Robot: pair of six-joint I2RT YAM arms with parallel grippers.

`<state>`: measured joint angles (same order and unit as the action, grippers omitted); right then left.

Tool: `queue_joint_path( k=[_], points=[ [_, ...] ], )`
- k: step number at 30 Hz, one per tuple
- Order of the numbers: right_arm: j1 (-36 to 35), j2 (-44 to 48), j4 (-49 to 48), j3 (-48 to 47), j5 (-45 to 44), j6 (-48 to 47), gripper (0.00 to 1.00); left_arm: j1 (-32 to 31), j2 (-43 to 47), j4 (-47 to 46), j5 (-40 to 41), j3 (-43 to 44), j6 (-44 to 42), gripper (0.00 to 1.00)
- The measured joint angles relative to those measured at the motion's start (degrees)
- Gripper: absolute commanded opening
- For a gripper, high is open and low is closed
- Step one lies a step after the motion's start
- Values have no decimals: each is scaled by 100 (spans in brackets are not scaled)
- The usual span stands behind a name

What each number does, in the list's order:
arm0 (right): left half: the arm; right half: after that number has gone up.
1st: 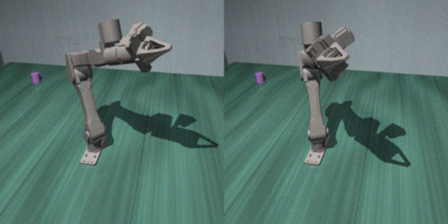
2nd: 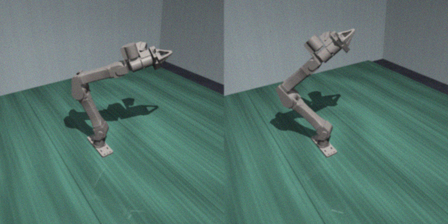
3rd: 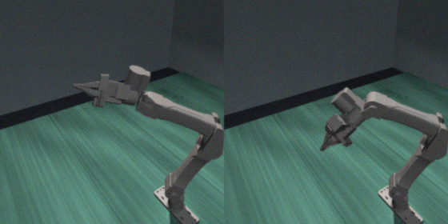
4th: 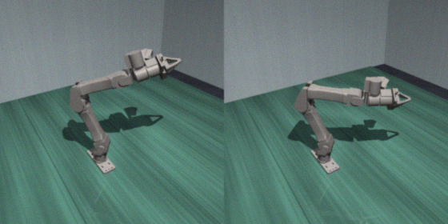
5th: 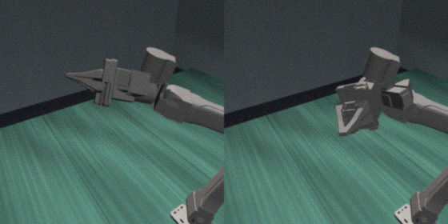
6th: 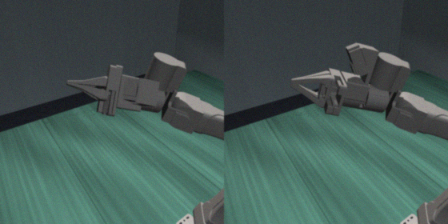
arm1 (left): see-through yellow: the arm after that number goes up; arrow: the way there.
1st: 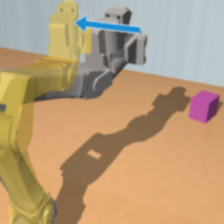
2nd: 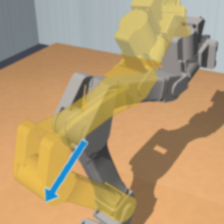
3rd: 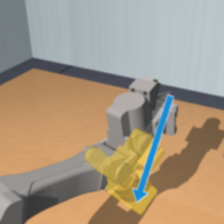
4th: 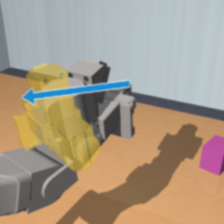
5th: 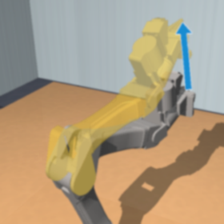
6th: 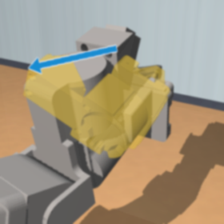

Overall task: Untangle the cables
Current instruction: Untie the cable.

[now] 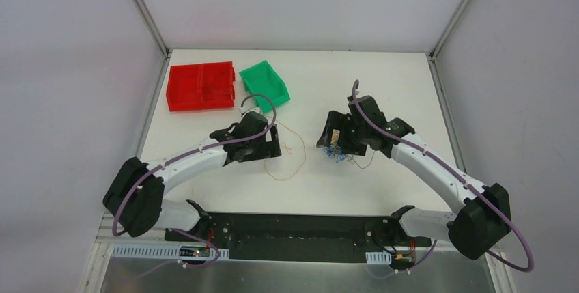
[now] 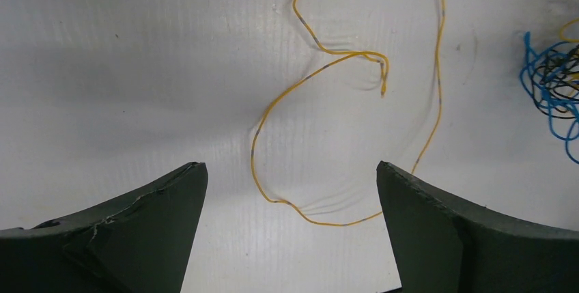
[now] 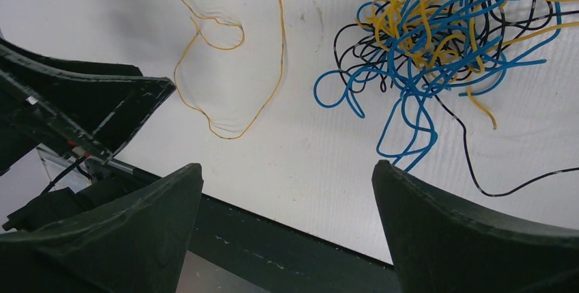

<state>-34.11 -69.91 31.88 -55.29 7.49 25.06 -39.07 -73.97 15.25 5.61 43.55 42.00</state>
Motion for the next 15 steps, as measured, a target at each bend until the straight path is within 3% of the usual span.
queue_joint_path(
  k=[8, 15],
  points=[
    [0, 127, -11, 0, -129, -7, 99, 11, -1010, -308, -179, 289, -61, 99],
    [0, 308, -7, 2, -258, -15, 99, 13, -1766, -1047, -946, 664, -87, 97]
  ],
)
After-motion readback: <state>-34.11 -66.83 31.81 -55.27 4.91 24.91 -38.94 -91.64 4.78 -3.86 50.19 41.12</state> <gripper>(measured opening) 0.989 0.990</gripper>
